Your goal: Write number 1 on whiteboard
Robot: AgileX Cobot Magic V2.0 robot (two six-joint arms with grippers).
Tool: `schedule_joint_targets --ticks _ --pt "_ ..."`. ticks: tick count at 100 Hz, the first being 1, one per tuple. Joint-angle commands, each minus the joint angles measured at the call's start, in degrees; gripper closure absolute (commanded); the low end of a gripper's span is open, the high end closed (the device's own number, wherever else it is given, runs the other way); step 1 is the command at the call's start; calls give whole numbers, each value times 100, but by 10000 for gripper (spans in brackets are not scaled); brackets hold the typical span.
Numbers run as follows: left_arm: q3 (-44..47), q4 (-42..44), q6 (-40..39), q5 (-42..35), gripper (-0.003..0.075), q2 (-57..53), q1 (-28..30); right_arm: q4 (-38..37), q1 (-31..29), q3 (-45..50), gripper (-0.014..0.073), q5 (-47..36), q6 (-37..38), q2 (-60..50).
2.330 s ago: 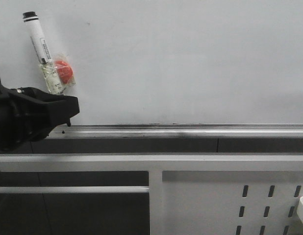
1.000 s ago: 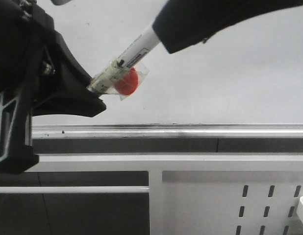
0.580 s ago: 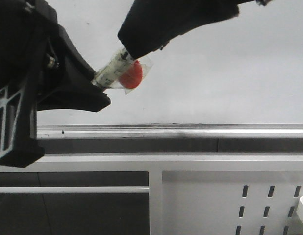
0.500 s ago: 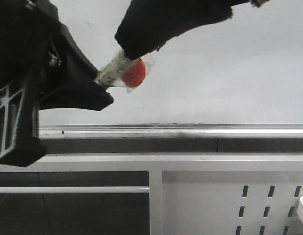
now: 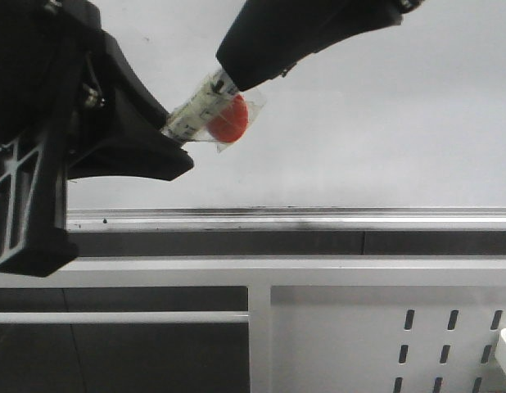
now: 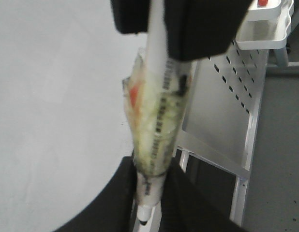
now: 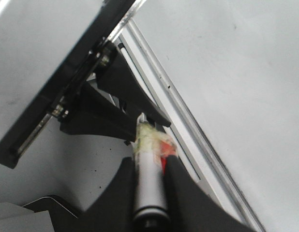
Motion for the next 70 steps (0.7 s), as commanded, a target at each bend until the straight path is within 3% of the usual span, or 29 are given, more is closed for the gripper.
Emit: schedule_joint_targets --ticks 1,11,26,34,51,70 --pt "-208 137 -15 -383 733 -158 -47 0 -9 -199 664 -259 -59 -78" --pt "-208 190 -15 -383 641 -158 -47 0 -9 -199 665 -256 -59 -78" --pt "-208 32 -15 -405 338 -182 -47 128 -9 -199 664 -250 -59 -78" --pt "-208 -271 -15 -230 232 -241 -47 128 -9 -199 664 -395 -47 -105" --pt "-208 -1048 -15 494 236 -766 -47 128 -187 -135 664 -481 228 -290" --pt "-116 -1896 -17 540 363 -1823 -47 128 -417 610 664 -1105 336 -795"
